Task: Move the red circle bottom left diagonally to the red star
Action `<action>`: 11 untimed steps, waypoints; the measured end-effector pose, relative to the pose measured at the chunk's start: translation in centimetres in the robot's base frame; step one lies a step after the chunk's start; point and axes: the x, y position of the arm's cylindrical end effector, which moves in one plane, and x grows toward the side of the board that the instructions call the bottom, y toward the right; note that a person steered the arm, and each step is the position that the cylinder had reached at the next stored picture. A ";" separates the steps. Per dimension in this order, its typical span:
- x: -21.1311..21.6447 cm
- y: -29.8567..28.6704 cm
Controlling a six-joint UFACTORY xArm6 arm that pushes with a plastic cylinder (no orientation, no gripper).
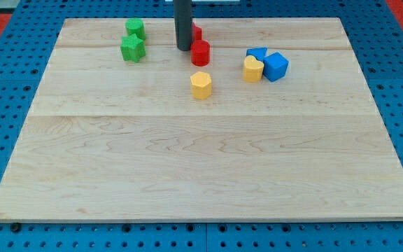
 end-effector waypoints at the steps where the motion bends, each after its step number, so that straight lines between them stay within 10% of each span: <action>1: -2.6 1.6; 4: 7.0 -0.4; 11: 0.8 -1.1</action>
